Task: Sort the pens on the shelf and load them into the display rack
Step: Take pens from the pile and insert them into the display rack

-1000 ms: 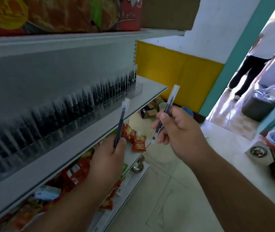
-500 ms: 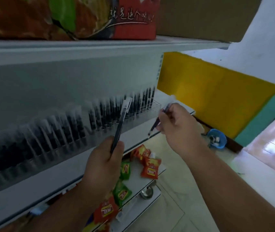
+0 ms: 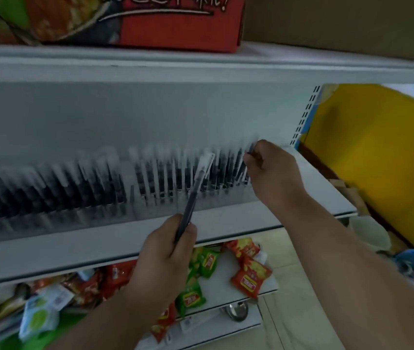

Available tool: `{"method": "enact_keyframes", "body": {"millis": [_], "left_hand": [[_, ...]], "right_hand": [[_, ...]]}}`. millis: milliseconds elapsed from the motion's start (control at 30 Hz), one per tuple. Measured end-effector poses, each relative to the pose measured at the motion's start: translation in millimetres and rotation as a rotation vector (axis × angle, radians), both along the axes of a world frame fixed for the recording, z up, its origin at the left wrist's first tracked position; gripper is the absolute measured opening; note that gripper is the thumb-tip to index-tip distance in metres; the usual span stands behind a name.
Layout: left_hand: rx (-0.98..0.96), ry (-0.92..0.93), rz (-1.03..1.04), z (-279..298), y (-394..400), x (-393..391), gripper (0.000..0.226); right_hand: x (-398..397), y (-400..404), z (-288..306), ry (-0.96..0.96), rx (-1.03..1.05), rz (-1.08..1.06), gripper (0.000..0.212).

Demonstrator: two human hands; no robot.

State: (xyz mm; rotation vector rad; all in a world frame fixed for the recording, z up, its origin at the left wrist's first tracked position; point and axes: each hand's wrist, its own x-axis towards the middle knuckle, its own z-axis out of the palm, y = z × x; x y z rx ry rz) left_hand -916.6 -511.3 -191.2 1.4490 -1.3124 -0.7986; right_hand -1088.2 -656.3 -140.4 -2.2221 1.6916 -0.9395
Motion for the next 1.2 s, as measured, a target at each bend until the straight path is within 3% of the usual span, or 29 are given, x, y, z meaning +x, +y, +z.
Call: {"method": "enact_keyframes", "body": {"millis": [233,367,467,600,700,800,933,1200], "left_hand": [[-0.023,-0.001,0.048,2,-8,-11,0.031],[-0.020,0.057,0.040,-4,-10,-17,0.032],[-0.006,0.154,0.003,-5,-17,-21,0.035],[-0.008,0.234,-0.161,-5,-30,-33,0.038],[0.002,0.219,-0.242,-7,-36,-42,0.036],[-0.017,0.167,-0.165,-11,-40,-41,0.032],[-0.050,0.154,-0.060,-16,-44,-33,0.030],[-0.062,0.150,-0.079,-16,-48,-32,0.030]], "right_hand": [[1,-19,-15,0.193,0.179,0.012,0.023],[-5,-10,-14,0.167,0.153,-0.039,0.029],[-8,11,-8,-0.081,0.191,0.001,0.031],[-4,34,3,-0.858,0.677,0.373,0.021],[-11,36,6,-0.946,0.659,0.411,0.019],[-22,23,11,-1.001,0.423,0.230,0.020],[-39,-7,12,-0.657,0.017,-0.003,0.018],[-25,-22,0,-0.217,-0.065,0.049,0.012]]}}
